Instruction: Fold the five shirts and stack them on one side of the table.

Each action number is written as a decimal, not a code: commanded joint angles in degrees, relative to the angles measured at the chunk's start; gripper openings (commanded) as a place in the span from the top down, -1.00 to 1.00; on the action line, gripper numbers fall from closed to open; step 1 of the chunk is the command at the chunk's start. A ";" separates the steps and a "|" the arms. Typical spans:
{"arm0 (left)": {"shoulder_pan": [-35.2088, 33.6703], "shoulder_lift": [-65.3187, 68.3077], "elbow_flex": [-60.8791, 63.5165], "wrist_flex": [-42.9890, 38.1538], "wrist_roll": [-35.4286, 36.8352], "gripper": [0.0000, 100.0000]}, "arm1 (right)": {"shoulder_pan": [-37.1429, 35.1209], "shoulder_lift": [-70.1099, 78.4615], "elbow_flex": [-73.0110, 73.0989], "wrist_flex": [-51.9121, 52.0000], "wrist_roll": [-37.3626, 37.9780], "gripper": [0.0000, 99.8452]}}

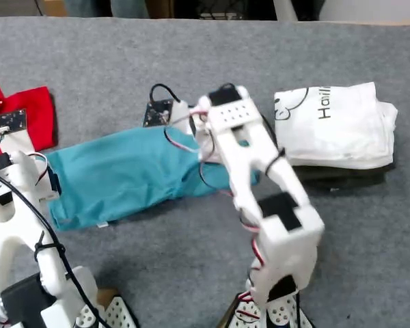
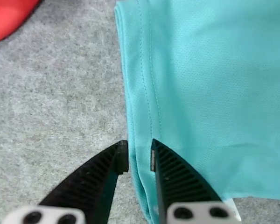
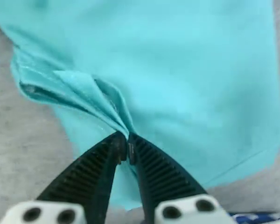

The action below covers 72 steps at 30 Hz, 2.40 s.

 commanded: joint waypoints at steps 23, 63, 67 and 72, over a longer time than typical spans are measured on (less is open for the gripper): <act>-0.66 -0.88 -17.19 16.18 0.53 0.76 | 2.73 7.60 -41.54 21.89 -11.96 0.94; 5.05 40.70 -45.49 25.14 11.25 0.94 | 3.43 -34.86 10.33 5.10 -16.53 0.97; 11.65 34.46 -48.13 28.84 11.69 0.94 | 10.46 -25.63 -3.91 7.82 -18.37 0.97; 20.53 30.95 -51.56 31.65 11.78 0.94 | 19.16 -14.55 -24.48 15.38 -20.75 0.97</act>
